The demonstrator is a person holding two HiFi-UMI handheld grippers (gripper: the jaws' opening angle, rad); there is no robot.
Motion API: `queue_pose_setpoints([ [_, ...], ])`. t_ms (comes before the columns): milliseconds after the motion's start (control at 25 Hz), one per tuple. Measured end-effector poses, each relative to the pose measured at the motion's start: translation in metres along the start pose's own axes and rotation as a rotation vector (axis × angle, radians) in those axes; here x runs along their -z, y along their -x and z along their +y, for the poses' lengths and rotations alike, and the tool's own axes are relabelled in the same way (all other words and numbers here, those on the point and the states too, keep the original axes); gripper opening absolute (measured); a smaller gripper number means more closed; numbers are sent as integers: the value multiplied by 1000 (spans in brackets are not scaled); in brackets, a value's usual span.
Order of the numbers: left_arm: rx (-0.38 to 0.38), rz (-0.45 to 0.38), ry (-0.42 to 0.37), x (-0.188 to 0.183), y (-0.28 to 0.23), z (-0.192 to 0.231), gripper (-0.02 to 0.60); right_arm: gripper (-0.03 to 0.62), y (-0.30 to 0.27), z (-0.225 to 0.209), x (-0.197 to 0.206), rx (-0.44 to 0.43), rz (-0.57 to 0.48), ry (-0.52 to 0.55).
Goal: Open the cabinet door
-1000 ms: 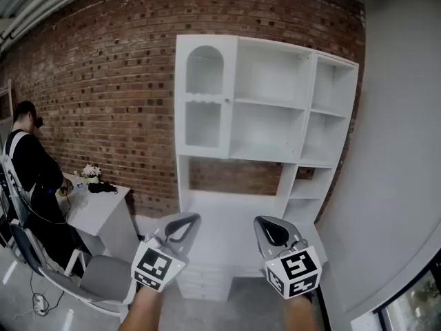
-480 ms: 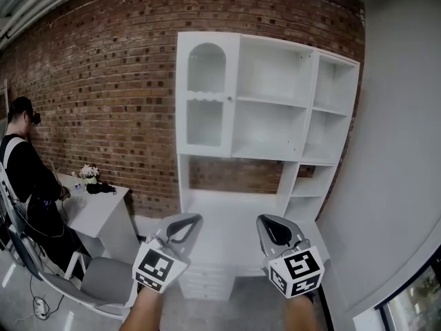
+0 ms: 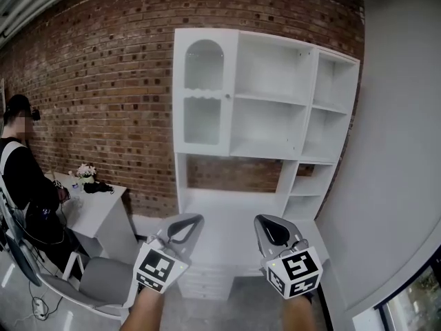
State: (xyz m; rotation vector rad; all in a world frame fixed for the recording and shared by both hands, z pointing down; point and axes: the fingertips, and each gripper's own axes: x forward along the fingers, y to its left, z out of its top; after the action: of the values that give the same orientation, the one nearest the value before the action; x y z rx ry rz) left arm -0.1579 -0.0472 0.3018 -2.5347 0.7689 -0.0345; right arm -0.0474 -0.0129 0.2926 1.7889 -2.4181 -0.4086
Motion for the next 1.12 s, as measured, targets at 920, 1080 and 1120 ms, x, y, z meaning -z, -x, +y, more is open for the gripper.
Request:
queue_pose_setpoints([
  [920, -118, 88, -39, 11, -111, -32, 3, 6, -26, -107, 38, -164, -66, -17],
  [1080, -126, 99, -36, 13, -119, -37, 3, 6, -28, -118, 43, -175, -71, -30],
  [1120, -125, 106, -36, 16, -121, -37, 3, 6, -29, -119, 45, -177, -70, -35],
])
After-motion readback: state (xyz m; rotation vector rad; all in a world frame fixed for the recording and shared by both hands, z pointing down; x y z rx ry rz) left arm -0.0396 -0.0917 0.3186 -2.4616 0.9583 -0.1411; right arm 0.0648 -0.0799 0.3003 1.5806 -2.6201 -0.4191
